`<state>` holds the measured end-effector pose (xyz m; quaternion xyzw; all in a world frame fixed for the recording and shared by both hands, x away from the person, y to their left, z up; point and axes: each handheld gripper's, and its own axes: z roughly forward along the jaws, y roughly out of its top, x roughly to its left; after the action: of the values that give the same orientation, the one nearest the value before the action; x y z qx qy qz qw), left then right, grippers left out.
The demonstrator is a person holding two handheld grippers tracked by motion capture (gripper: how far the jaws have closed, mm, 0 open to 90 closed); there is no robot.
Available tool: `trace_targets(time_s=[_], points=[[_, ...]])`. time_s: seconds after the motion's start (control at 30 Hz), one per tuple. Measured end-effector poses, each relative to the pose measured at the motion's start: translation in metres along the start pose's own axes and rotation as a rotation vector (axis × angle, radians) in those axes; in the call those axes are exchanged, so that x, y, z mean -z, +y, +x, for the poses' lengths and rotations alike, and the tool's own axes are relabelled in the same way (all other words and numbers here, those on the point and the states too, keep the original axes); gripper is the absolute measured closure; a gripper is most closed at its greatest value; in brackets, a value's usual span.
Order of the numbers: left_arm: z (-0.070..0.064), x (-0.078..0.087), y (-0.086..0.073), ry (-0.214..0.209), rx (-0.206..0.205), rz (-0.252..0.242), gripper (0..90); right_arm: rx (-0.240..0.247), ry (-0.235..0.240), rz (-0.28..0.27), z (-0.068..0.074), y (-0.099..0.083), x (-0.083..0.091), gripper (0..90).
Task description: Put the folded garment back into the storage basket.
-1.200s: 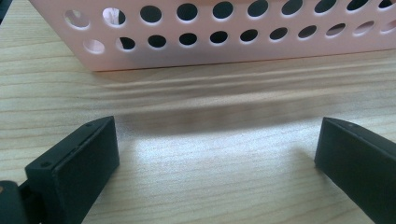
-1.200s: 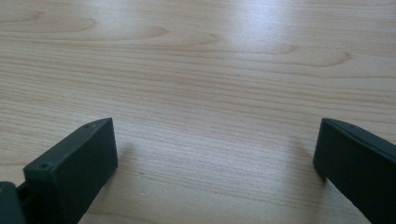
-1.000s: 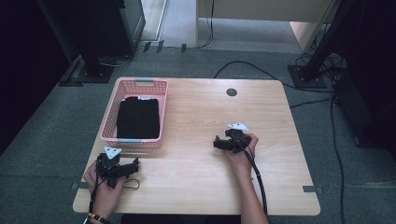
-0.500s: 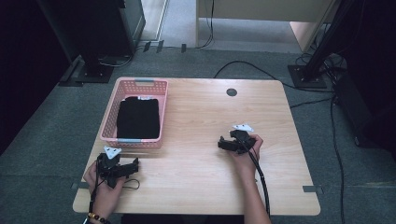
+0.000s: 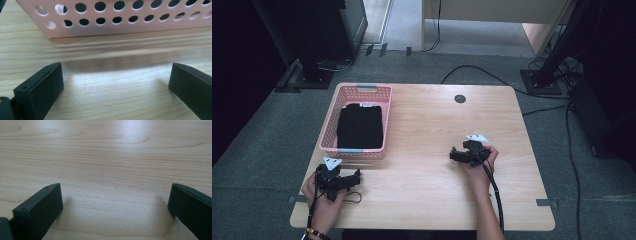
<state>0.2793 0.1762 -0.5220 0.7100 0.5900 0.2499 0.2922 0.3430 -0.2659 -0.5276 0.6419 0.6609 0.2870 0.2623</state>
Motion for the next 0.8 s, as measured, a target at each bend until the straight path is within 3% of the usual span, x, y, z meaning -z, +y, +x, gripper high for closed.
trace_targets(time_s=[0.8], points=[[0.000, 0.000, 0.000, 0.000, 0.000, 0.000, 0.0, -0.020, -0.019, -0.001, -0.016, -0.005, 0.005, 0.0]])
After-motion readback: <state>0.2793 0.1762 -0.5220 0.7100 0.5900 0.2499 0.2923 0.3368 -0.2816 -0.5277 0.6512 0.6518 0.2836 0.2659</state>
